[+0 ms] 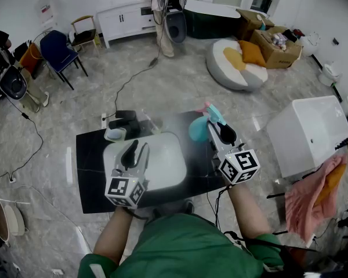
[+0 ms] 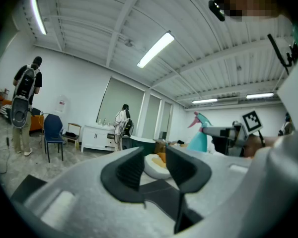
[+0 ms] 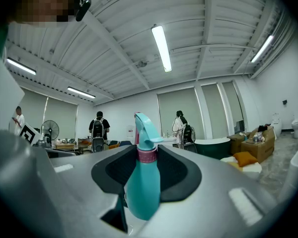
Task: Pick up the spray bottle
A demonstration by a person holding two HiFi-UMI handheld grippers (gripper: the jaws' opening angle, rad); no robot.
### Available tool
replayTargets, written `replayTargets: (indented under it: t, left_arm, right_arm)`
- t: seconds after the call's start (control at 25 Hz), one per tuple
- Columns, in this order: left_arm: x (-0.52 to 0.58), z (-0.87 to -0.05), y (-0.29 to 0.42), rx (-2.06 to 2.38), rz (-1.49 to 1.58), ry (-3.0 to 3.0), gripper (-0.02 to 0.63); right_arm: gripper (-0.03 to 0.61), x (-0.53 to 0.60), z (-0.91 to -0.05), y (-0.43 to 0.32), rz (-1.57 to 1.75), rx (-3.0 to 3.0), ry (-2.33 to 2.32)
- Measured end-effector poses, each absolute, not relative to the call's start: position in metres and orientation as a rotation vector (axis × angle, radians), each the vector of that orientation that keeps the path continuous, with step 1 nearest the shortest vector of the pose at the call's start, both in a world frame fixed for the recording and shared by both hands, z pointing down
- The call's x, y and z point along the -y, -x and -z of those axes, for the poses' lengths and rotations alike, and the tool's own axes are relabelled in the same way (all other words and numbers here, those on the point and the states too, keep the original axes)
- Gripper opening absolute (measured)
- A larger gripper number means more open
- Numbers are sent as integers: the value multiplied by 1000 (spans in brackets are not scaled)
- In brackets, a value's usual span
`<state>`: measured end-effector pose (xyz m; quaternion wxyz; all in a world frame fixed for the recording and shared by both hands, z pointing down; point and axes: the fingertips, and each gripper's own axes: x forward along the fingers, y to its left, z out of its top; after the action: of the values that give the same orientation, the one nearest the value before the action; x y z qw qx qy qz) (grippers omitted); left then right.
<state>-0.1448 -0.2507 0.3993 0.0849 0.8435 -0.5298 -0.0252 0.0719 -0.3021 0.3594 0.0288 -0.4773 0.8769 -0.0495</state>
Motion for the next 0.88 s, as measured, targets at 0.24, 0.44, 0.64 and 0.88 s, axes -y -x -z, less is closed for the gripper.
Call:
replayTargets:
  t: [0.24,0.44,0.64,0.88]
  left_arm:
    - [252,-399,147,1583,77,-2513,132]
    - [250,-401,149,1587,82,-2511,132]
    - [249,-401,150,1587,82,-2511,132]
    - [248,-401,149,1583,81,-2511,132]
  right_arm:
    - [132,304,-360,-69,156,-2710,1468]
    - [132,302,-362,-68,143,-2717,1468]
    - [132,301,-362,-67,142,-2718,1468]
    - [132,300,-361,-67,140,-2718,1470]
